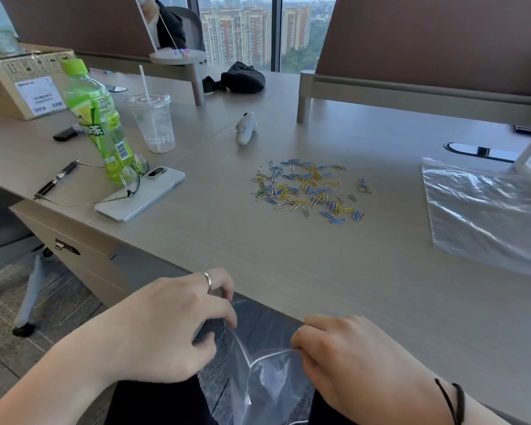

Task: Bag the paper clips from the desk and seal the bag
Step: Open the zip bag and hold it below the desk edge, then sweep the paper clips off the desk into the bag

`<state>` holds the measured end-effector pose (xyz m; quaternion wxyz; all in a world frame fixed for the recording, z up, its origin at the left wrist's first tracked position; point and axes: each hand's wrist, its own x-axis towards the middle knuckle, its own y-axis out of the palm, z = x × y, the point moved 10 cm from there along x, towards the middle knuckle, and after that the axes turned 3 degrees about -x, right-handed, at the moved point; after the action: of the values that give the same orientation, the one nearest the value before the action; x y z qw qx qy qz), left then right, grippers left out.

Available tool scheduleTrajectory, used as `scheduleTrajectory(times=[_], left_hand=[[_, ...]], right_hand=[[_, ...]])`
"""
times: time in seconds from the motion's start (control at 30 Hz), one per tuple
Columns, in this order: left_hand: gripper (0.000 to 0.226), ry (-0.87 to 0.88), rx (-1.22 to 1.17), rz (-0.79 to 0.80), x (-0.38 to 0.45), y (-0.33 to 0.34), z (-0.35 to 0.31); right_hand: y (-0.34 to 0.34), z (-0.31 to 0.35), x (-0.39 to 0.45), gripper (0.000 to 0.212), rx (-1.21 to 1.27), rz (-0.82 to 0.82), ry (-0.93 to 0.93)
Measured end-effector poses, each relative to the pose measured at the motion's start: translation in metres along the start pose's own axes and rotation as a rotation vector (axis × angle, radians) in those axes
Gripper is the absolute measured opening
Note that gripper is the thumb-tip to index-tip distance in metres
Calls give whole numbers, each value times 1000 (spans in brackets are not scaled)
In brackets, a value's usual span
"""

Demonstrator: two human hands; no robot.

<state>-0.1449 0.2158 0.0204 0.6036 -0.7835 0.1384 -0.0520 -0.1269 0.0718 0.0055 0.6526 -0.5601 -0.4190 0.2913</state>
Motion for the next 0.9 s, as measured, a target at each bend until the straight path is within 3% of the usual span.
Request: scheduleTrajectory(times=[0.23, 0.37, 0.57, 0.7, 0.8, 0.9], left_hand=[[45, 164, -130, 160, 1, 19, -37], [35, 208, -102, 53, 4, 28, -33], [26, 204, -122, 27, 3, 33, -25], [38, 161, -150, -18, 7, 35, -16], [40, 120, -161, -2, 11, 43, -8], [39, 127, -134, -38, 10, 42, -6]], right_hand=[[-5, 3, -1, 14, -68, -5, -21], [-17, 8, -4, 17, -74, -17, -44], [-8, 13, -11, 8, -15, 160, -86], [-5, 4, -7, 37, 122, 307, -39], [-25, -6, 1, 37, 209, 168, -30], [-37, -32, 6, 23, 329, 62, 73]])
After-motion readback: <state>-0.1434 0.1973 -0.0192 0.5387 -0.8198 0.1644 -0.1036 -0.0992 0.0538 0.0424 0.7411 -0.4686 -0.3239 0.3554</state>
